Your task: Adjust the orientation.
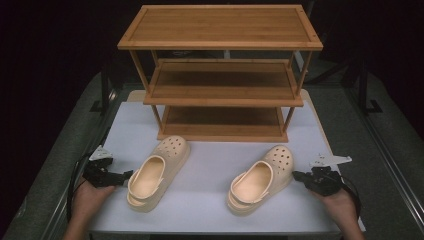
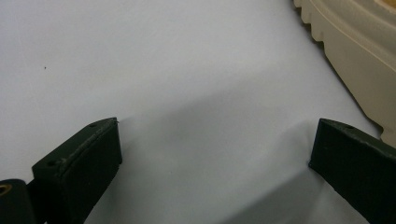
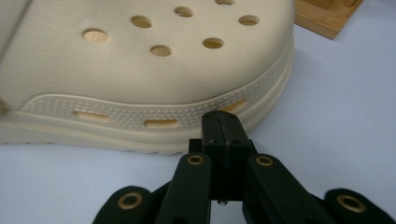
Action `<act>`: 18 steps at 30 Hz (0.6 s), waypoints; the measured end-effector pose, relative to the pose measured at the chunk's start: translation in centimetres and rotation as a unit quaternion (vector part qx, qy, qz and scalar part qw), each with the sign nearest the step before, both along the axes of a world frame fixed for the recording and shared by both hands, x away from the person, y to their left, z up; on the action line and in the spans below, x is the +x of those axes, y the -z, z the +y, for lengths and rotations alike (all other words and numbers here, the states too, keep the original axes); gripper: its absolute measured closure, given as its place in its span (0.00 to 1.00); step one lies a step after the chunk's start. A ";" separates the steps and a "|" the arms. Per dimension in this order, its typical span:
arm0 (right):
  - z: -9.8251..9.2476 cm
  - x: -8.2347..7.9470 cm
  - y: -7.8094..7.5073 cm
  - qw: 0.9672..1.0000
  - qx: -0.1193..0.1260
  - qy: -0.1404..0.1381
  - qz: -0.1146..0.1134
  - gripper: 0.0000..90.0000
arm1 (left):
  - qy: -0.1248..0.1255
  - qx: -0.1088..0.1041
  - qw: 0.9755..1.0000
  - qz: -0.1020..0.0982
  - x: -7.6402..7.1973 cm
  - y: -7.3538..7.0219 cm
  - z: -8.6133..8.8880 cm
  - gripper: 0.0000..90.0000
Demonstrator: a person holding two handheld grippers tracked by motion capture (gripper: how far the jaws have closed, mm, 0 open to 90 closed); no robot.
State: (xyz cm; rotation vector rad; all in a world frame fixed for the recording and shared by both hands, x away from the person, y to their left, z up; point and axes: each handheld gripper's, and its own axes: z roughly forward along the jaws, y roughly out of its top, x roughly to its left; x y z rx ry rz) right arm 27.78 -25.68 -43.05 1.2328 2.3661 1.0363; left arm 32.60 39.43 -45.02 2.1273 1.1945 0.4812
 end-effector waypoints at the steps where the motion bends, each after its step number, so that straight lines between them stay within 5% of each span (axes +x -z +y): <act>1: 0.0 0.1 0.1 1.000 -0.001 0.000 -0.001 1.00 | 0.000 0.000 1.000 0.000 0.0 0.0 0.0 0.01; 18: 0.8 2.2 0.1 1.000 -0.007 -0.021 0.001 1.00 | 0.000 0.000 1.000 0.000 0.0 0.0 0.0 0.01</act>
